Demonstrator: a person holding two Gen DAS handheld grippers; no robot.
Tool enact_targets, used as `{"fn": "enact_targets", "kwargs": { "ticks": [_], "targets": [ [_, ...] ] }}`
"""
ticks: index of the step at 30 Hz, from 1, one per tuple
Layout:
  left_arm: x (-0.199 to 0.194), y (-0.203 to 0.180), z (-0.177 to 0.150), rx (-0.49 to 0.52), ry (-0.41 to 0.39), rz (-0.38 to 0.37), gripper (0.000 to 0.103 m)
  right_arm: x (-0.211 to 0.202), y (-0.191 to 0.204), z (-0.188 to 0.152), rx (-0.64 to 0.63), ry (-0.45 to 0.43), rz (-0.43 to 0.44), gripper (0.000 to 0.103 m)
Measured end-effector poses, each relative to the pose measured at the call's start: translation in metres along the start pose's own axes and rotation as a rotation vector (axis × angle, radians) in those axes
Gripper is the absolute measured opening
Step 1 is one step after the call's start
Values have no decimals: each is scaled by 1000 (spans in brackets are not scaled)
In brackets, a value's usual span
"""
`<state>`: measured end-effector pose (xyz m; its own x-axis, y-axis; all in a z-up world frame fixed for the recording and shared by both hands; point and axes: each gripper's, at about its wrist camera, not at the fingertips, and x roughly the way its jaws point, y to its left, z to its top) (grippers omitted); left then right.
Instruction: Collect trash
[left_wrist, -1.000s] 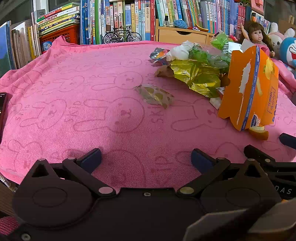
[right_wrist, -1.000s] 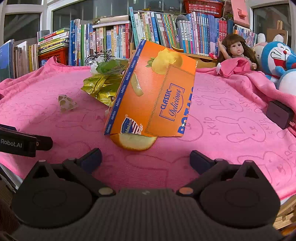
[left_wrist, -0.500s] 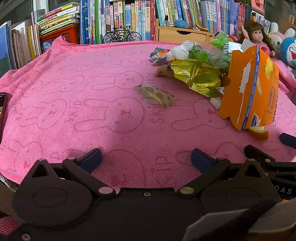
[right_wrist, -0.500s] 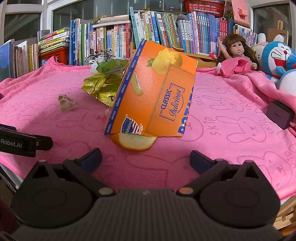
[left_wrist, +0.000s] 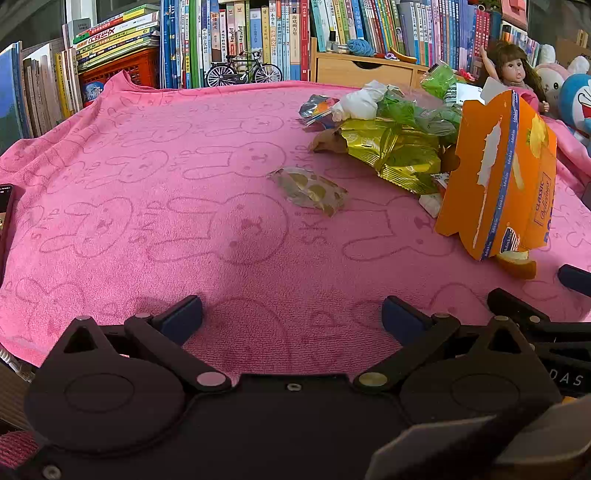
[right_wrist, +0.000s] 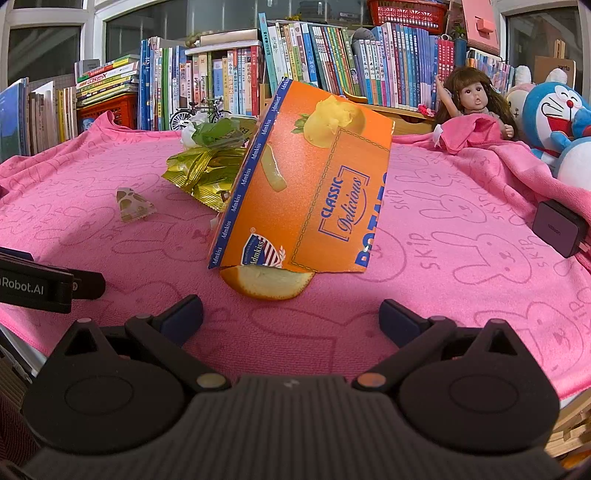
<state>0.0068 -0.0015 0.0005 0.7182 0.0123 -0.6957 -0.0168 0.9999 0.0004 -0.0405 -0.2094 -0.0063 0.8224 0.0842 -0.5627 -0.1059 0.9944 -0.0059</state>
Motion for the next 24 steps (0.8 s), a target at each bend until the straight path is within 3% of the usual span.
{"fn": "enact_targets", "kwargs": {
  "ticks": [24],
  "targets": [
    [-1,3,-4,10,-17,-13,103,-4,-1,-2,14,-20,-2,103]
  ]
}}
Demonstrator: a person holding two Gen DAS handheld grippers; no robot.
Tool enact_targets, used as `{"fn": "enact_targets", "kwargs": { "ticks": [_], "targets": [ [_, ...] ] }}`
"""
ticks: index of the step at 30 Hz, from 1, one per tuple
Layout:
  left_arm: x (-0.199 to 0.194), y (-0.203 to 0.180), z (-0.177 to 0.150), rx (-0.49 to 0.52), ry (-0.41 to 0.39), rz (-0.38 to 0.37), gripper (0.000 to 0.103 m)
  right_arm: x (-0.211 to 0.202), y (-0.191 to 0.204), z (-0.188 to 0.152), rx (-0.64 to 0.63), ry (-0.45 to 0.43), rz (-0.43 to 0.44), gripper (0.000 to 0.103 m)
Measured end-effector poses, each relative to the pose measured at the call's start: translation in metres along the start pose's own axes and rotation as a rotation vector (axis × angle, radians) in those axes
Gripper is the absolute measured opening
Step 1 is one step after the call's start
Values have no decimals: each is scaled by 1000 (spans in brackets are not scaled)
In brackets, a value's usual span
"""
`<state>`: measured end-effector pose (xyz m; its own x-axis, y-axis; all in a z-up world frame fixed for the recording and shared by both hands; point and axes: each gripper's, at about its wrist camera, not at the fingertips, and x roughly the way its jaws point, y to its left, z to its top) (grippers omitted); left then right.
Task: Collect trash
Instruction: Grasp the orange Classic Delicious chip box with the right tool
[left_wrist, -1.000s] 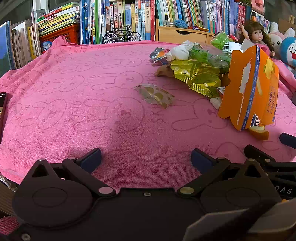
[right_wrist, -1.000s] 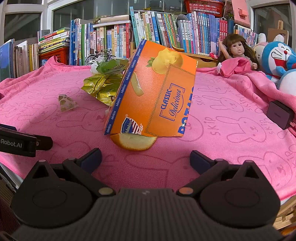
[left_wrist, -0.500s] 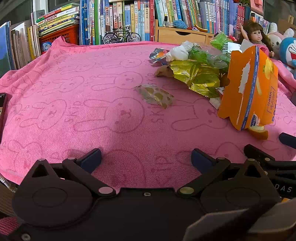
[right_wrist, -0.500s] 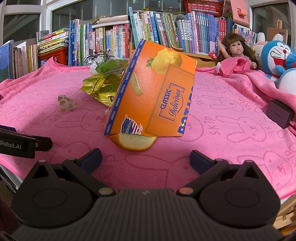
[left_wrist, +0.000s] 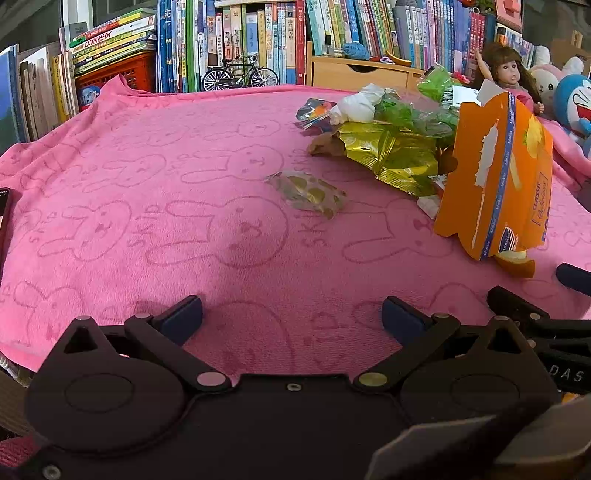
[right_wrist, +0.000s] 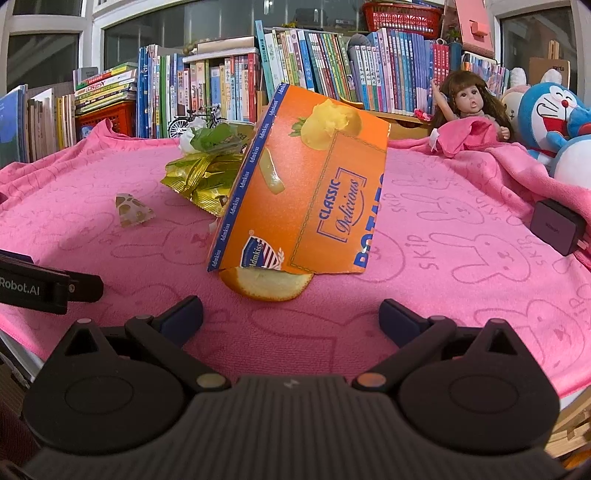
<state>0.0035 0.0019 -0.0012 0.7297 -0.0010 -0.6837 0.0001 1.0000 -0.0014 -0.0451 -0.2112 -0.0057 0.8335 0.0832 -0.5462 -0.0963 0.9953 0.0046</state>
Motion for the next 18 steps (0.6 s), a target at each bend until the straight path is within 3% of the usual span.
{"fn": "enact_targets", "kwargs": {
  "ticks": [5,10,14,18],
  "targets": [
    [-1,1,2,2,-3,-11,103,-8,-12,5,81,-4,47,103],
    [-6,6,6,-13,-37,-48,103,-27,-31,11,163,-87,106,103],
    [-9,9,14,-22,-83,-76,103,-33,-44,35,202,-170,111,103],
    [-6,8,26,-18,-139,-74,103,-10,-42,63,170,-153,83,103]
  ]
}}
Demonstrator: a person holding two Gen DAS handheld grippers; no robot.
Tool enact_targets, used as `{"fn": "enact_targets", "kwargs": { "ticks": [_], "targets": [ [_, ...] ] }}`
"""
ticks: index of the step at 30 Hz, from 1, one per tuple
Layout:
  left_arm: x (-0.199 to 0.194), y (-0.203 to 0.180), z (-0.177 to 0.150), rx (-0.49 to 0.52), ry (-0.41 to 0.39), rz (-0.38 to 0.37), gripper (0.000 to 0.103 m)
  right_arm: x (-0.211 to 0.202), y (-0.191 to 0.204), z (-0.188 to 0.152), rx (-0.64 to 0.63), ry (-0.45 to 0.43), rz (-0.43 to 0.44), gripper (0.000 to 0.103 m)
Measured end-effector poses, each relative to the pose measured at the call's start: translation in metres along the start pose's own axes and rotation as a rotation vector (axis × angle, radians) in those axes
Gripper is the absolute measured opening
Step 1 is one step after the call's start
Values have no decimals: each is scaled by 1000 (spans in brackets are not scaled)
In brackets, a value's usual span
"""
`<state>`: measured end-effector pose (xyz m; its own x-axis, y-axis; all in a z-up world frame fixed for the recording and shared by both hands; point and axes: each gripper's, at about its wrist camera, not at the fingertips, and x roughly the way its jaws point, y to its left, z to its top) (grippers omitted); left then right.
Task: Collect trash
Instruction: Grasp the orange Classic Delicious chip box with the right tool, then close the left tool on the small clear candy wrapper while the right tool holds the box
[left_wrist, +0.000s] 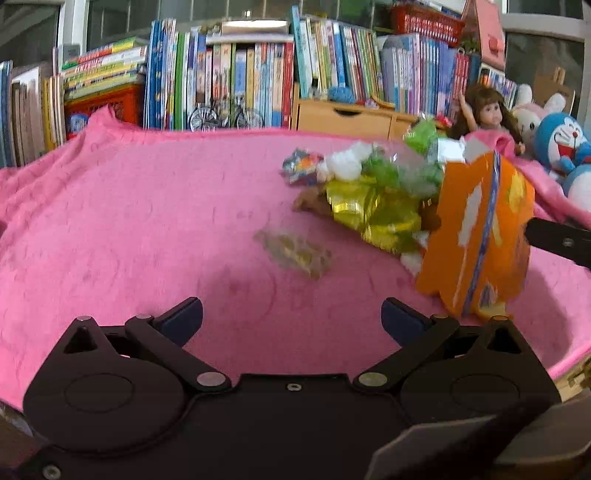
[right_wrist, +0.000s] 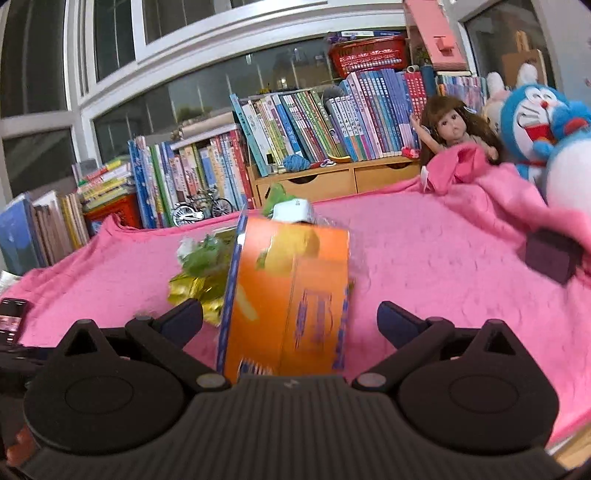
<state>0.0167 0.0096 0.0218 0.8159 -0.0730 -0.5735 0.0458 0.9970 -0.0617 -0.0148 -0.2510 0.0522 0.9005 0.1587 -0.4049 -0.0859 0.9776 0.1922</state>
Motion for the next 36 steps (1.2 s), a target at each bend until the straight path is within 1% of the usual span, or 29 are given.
{"fn": "enact_targets", "kwargs": {
  "ticks": [2,4,6,8,10,12,14,16,18,19,20,21,22,23,25,28,31,36],
  "targets": [
    [7,2,8,-9,-21,14,103,14,4,5,4,7,-14,103],
    [17,4,16,-31,-26,14,103,23,9,8,4,3,-5,103],
    [31,9,22,-74,1,10,103,30,15,9,-11,-7,-13,103],
    [46,14,26,-124,34,1,103,39,19,10,-45,-17,-47,103],
    [59,17,27,-157,68,10,103,49,19,11,-60,0,-81,103],
    [68,16,27,-163,78,20,103,54,14,10,-47,1,-105,103],
    [72,12,26,-140,66,29,103,57,9,9,-27,4,-114,103],
    [76,7,25,-120,65,32,100,60,6,8,-13,27,-86,103],
    [78,1,25,-98,64,43,92,63,6,7,-21,58,-47,103],
    [77,-2,24,-81,60,56,78,65,7,6,-27,78,-31,103],
    [76,-6,25,-65,54,75,58,67,8,5,-26,91,-16,103],
    [75,-7,25,-60,54,87,49,66,8,3,-23,92,-6,103],
    [75,-7,26,-67,56,90,38,64,9,2,-22,90,2,97],
    [72,-6,27,-82,56,82,31,61,10,1,-24,84,3,94],
    [69,-2,28,-114,59,50,20,54,12,1,-19,65,10,91],
    [61,2,29,-124,46,46,15,40,14,4,-25,25,9,91],
    [48,4,27,-116,24,42,15,24,15,9,-36,-29,9,91],
    [15,5,20,-92,-30,29,14,-9,5,10,23,-96,48,91]
  ]
}}
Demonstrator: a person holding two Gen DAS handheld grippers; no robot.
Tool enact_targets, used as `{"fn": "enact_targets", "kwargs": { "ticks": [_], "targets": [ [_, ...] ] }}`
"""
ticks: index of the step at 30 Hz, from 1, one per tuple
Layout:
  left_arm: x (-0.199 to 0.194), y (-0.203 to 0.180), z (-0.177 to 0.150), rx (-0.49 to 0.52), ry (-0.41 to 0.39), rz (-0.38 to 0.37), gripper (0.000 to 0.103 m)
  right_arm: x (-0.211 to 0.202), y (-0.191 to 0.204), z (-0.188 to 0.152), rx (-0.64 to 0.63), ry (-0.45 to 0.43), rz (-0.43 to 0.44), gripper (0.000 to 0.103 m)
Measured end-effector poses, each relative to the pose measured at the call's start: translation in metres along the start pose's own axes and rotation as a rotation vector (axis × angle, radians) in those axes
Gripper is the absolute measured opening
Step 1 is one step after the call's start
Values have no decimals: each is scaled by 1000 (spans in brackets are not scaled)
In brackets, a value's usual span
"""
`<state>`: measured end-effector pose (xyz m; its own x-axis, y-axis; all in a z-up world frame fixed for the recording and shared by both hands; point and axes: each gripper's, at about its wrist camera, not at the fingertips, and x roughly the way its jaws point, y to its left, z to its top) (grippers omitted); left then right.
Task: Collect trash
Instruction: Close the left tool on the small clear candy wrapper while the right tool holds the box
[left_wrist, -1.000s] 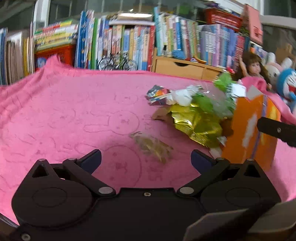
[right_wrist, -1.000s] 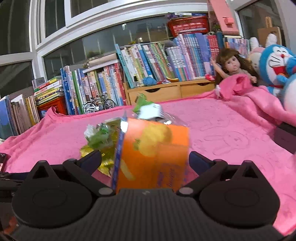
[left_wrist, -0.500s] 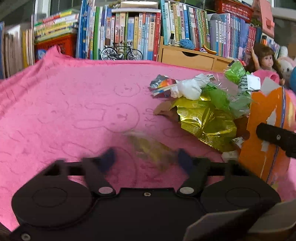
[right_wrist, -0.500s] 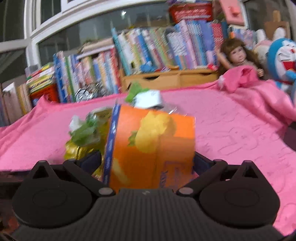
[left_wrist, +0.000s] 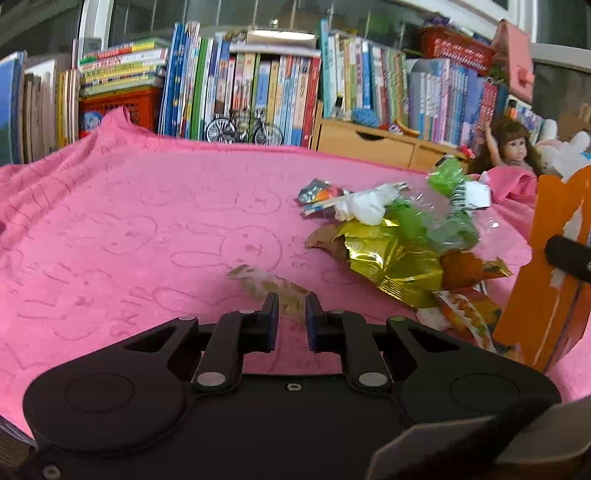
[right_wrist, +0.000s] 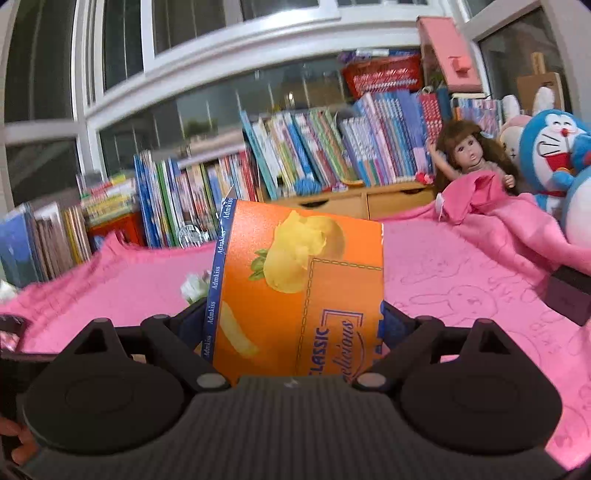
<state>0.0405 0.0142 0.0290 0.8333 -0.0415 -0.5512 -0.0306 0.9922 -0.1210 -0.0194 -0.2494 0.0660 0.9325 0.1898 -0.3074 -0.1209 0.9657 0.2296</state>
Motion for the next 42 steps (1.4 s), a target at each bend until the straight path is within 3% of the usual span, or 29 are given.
{"fn": "enact_targets", "kwargs": {
  "ticks": [6,9,10,11,13,16,19,21,23,24,28,29,32,42],
  "targets": [
    [-30,5,-13,-2,-18,-23,11,-35,4,-16,-6,-36,59,91],
    [-31,7,-10,-4,-42,-35,16,-42,10,-24,-31,-31,73,91],
    [-29,8,-7,-14,-55,-31,34,-44,11,-26,-38,-30,75,91],
    [-25,9,-3,-35,-72,-24,66,-45,13,-28,-47,-30,74,91],
    [-13,10,3,-69,-111,-15,99,-46,17,-32,-67,-30,66,91],
    [12,6,9,-47,-120,61,99,-46,19,-35,-74,-25,64,91],
    [43,-3,13,20,-46,120,99,-46,20,-36,-81,-21,69,91],
    [59,-5,10,26,9,136,97,-45,21,-36,-92,-20,68,91],
    [71,-6,5,20,53,125,81,-44,21,-36,-101,-17,68,91],
    [72,-7,2,30,39,146,75,-44,22,-37,-102,-15,70,91],
    [67,-5,-1,16,18,131,23,-44,23,-40,-104,-7,89,91],
    [65,-3,0,3,23,124,16,-45,24,-41,-105,-6,95,91],
    [55,7,1,-37,34,79,6,-46,27,-44,-105,-3,110,91],
    [-10,3,-24,10,-8,-7,3,-61,33,-59,-87,20,153,91]
  ]
}}
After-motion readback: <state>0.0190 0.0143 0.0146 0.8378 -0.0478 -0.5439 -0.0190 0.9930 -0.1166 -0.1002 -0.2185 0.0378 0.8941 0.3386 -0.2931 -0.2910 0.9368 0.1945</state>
